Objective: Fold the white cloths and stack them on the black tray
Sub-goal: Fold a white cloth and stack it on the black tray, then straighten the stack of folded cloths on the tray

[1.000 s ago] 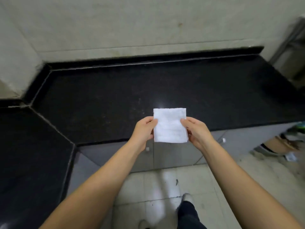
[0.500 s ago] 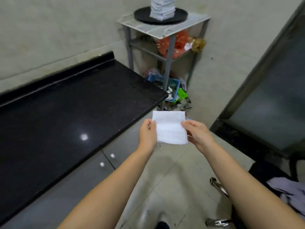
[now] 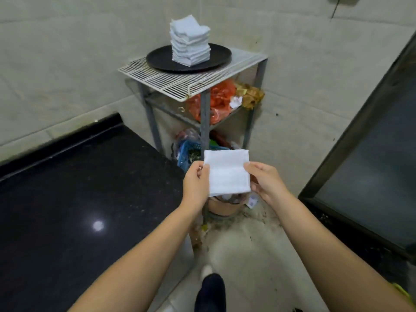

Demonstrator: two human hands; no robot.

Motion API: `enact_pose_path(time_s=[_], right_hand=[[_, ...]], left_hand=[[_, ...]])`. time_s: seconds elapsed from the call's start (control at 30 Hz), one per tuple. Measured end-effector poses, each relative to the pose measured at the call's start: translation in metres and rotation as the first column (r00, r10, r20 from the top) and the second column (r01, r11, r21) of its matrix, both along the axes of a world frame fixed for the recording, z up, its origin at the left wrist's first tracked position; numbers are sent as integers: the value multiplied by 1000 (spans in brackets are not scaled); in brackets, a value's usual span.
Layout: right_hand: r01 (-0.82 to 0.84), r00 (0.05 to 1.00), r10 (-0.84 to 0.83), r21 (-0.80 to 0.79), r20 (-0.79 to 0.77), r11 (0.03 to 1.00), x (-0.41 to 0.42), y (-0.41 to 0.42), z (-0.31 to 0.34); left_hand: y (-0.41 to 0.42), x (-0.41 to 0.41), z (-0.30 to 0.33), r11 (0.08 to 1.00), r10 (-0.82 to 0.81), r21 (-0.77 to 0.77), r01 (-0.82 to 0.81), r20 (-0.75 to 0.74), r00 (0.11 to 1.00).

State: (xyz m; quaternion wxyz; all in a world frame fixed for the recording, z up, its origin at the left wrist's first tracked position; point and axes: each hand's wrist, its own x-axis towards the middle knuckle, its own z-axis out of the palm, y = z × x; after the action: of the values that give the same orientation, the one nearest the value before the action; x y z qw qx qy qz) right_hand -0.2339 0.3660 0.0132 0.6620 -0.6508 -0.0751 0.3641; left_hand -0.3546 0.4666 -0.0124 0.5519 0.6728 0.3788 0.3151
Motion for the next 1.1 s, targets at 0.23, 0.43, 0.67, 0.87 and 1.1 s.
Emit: enact_pose_path(time_s=[0.23,0.43,0.67,0.87,1.1], right_hand=[[-118,985,110,56,131,991,120,141,66],[-248,922,207,89,328,965,203,239,128],[-503,711,379,51,592,863,303,376,199],[-701,539,587,-65,604,711,353,484,224],[-812,426,732,-133,531,569,361,519,194]], left_hand=[[135,113,71,994,79,67,-84,78,994],[210,176,136,975,128,160,-155,168,977],[307,254,201,914,338,136,-383,267,902],[381,294,227,829,550,6,-560,179,816],[401,294,203,794,608,80,-603,-99,787]])
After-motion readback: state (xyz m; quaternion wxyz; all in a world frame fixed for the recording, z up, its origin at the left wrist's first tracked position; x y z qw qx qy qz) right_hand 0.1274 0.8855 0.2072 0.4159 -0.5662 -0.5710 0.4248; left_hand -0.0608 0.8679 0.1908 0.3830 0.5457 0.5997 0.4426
